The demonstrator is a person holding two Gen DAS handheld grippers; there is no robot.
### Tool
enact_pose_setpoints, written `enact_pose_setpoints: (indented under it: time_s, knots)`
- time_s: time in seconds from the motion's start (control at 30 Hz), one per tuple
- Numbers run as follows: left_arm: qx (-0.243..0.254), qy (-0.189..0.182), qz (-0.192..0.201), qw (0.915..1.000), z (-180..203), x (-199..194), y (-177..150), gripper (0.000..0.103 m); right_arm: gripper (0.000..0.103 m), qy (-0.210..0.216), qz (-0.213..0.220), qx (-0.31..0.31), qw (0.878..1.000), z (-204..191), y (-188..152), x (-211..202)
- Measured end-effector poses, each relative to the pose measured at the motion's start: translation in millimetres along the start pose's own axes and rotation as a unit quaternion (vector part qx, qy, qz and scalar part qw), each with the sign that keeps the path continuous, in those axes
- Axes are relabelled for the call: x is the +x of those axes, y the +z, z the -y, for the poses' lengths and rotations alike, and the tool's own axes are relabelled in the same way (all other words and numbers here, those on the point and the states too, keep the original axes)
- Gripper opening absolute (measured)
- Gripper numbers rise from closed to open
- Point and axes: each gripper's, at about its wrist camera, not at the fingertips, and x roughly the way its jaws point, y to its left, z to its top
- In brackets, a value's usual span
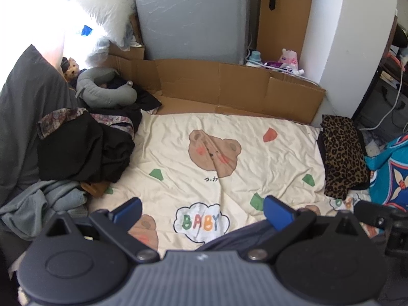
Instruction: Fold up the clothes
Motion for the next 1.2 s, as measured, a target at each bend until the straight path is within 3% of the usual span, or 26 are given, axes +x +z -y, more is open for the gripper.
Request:
enact_pose_setpoints:
  time_s: [1.2]
  knots:
    - [-0.001, 0.007, 0.004, 1.0000, 7.3, 2.0, 2.9, 0.102, 0.102, 0.006, 0.011, 0.011, 1.000, 5.3, -0.5, -2.8]
